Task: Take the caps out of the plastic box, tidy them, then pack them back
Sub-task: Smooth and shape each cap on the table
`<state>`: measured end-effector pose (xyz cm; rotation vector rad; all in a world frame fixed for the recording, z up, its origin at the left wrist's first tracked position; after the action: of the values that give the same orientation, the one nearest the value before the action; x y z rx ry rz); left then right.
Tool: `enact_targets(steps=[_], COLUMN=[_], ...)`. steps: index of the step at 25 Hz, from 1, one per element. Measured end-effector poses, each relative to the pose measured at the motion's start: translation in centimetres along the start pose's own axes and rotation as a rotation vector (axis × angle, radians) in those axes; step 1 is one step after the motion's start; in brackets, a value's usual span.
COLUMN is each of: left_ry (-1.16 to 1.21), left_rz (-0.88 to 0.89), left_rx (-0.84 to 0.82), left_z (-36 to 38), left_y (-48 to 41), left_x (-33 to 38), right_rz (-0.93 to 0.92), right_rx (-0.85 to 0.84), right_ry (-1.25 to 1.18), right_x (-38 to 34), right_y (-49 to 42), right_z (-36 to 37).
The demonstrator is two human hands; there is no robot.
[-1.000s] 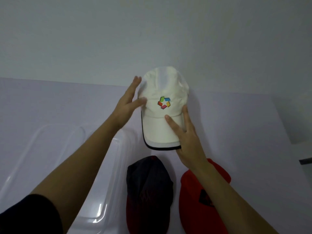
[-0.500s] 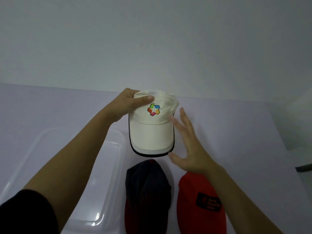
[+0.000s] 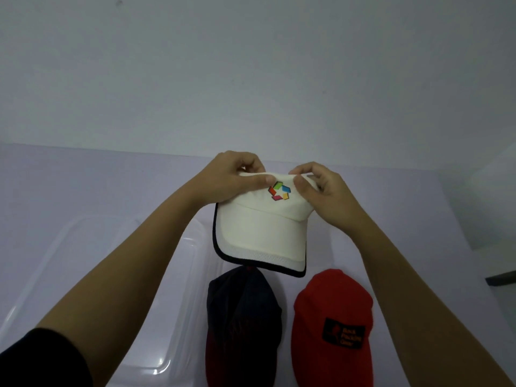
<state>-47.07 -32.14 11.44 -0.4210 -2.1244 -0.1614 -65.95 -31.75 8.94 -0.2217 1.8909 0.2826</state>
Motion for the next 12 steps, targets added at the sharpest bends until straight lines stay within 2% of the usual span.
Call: enact_targets(steps=[5, 9, 12], left_ry=[-0.178, -0.104, -0.132], left_rz=[-0.035, -0.077, -0.042], left_rx=[-0.07, -0.078, -0.158], left_z=[0.2, -0.35, 0.12], left_y=[0.7, 0.73, 0.69], left_x=[-0.41, -0.35, 0.38], right_rz=[0.001, -0.029, -0.027], right_rx=[-0.022, -0.056, -0.087], right_ry=[0.322, 0.324, 0.306], right_x=[0.09, -0.38, -0.48], right_y=[-0.2, 0.17, 0.43], right_z=[-0.87, -1.05, -0.74])
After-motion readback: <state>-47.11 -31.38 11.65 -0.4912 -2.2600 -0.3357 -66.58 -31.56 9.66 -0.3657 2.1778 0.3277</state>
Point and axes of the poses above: each hand's wrist, its own y-axis away from the middle knuckle, its own z-axis out of the palm, x = y × z, the point moved 4 cm from there along -y, towards the middle knuckle, and after that the axes turned 8 degrees about z, right-handed, at the moved point
